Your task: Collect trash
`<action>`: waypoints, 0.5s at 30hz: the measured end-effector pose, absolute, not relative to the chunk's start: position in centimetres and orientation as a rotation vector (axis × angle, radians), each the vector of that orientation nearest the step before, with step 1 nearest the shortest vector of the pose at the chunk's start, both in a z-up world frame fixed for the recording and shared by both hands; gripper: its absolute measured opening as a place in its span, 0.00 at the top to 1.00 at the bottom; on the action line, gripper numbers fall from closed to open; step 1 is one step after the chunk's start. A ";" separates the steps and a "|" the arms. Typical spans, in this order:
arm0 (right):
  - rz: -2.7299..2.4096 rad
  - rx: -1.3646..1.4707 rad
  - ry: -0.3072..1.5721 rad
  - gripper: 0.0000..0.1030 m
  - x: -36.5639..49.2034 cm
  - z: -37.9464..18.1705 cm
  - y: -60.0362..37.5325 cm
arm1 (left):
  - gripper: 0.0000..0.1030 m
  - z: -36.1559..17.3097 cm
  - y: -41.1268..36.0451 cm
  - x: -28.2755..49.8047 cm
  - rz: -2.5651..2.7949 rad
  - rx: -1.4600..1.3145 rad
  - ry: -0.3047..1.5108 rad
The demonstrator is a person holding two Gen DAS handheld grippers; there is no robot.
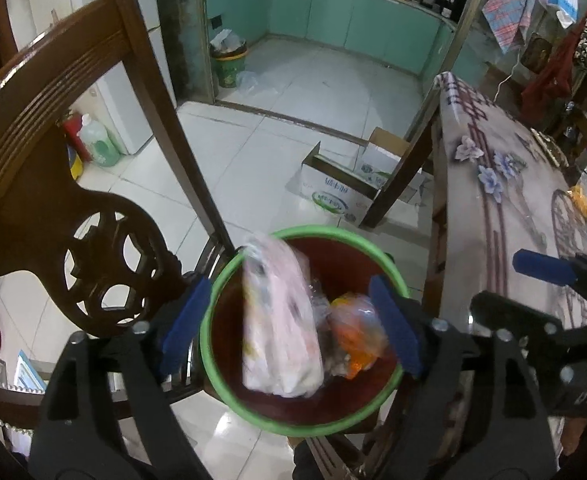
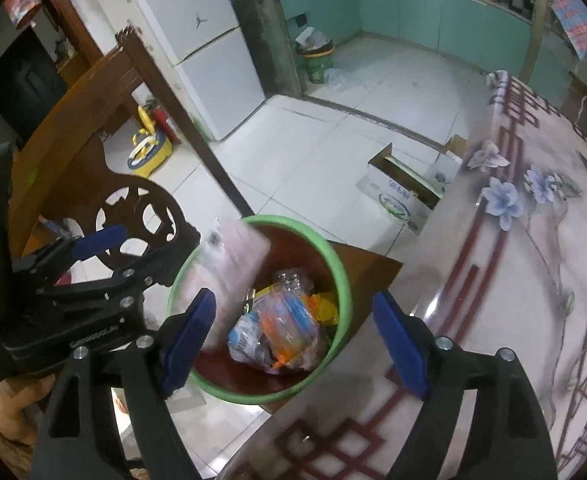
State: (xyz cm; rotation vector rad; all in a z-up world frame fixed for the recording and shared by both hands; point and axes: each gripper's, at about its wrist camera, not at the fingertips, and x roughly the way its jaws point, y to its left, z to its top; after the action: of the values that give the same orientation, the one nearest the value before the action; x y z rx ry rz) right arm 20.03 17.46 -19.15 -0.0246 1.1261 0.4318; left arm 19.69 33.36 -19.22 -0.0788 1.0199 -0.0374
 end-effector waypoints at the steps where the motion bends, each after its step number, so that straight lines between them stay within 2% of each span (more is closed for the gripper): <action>1: 0.424 -0.012 1.116 0.24 19.8 -18.8 16.8 | 0.15 -18.9 33.1 19.5 -0.040 -0.074 1.010; 4: 0.389 0.009 1.079 0.18 19.2 -17.6 15.1 | 0.10 -17.6 32.0 18.9 -0.054 -0.063 0.984; 9: 0.279 0.015 0.950 0.07 16.8 -14.1 10.5 | 0.10 -15.1 29.3 17.7 -0.084 -0.058 0.918; 12: 0.204 -0.015 0.878 0.07 15.2 -12.2 7.6 | 0.10 -13.2 26.6 16.8 -0.119 -0.041 0.868; 15: 0.133 -0.042 0.807 0.07 13.2 -10.3 4.2 | 0.05 -11.0 23.2 15.1 -0.163 -0.032 0.786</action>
State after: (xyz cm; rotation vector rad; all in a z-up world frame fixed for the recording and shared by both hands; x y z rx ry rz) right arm 13.23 4.19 -10.30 -0.0419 0.8067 0.1333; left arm 15.12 23.22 -11.04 -0.0316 0.7859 -0.1633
